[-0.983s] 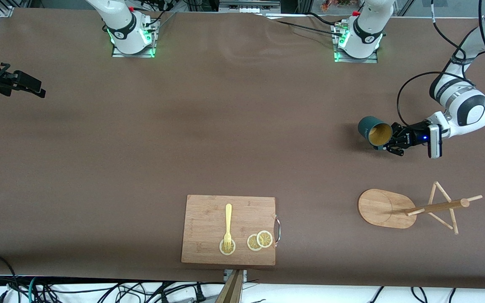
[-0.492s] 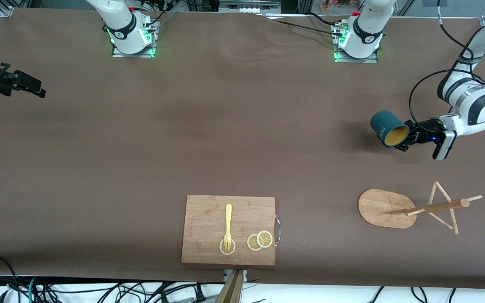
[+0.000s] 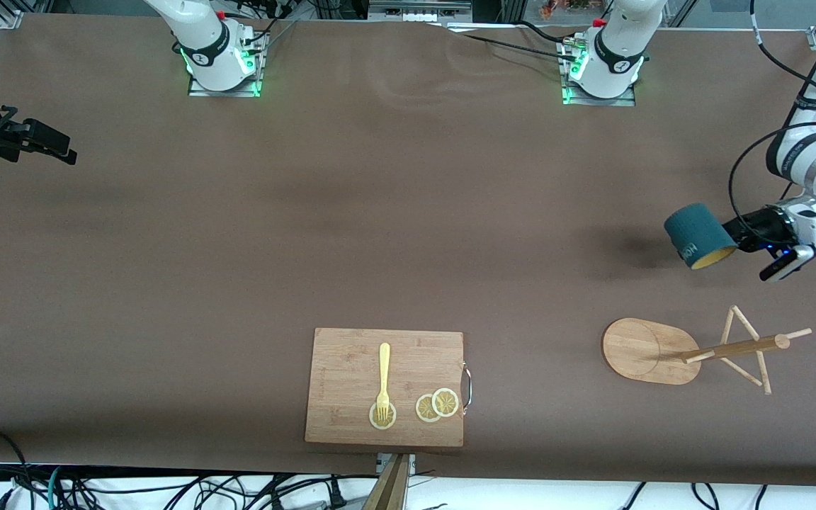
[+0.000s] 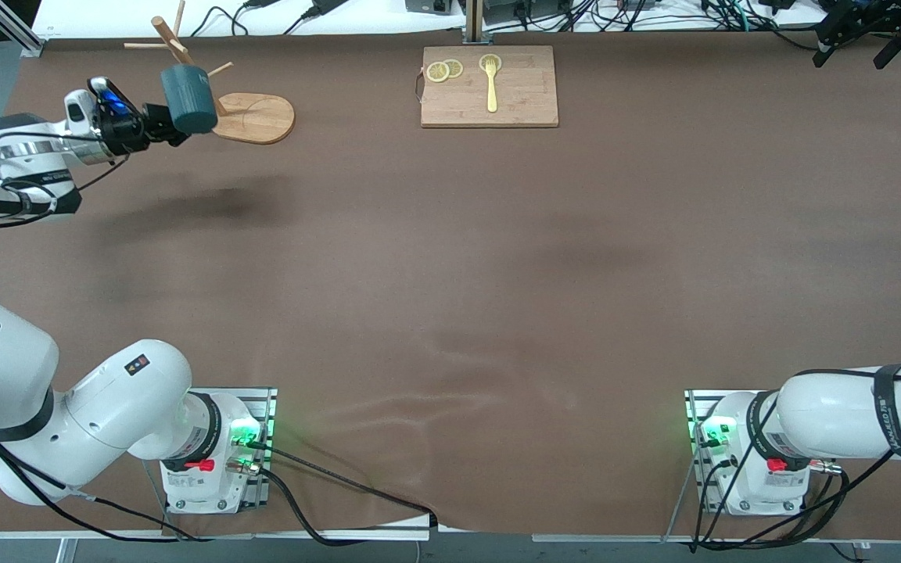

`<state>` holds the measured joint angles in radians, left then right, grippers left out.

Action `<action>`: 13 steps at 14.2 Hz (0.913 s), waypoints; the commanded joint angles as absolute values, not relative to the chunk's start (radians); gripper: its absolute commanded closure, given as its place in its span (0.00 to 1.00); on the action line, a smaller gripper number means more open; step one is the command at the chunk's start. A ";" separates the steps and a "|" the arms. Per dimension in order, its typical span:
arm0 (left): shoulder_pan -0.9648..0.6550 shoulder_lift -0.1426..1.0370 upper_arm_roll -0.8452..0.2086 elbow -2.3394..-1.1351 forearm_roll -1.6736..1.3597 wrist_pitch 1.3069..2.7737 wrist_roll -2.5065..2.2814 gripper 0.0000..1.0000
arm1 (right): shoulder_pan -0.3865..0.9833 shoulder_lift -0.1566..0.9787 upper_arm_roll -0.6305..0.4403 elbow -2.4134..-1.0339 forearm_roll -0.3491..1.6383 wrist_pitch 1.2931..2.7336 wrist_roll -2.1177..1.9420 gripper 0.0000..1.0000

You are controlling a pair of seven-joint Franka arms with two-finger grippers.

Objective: Pass cup and hang on rack
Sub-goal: 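Lift the mug and carry it toward the wooden rack with the left gripper, then lower the mug handle onto a rack peg with the left gripper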

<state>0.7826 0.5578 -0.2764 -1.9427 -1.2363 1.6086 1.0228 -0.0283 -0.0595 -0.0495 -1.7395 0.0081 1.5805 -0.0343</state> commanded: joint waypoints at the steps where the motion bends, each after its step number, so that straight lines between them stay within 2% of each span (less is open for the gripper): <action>1: 0.788 0.554 -0.287 -1.911 -1.267 1.630 0.863 1.00 | -0.035 -0.063 -0.043 -1.729 0.025 1.571 -0.025 0.00; 8: 0.759 0.552 -0.304 -1.907 -1.330 1.756 0.611 1.00 | -0.034 -0.063 -0.043 -1.729 0.025 1.572 -0.025 0.00; 13: 0.736 0.560 -0.302 -1.872 -1.341 1.764 0.555 1.00 | -0.034 -0.063 -0.041 -1.729 0.025 1.571 -0.025 0.00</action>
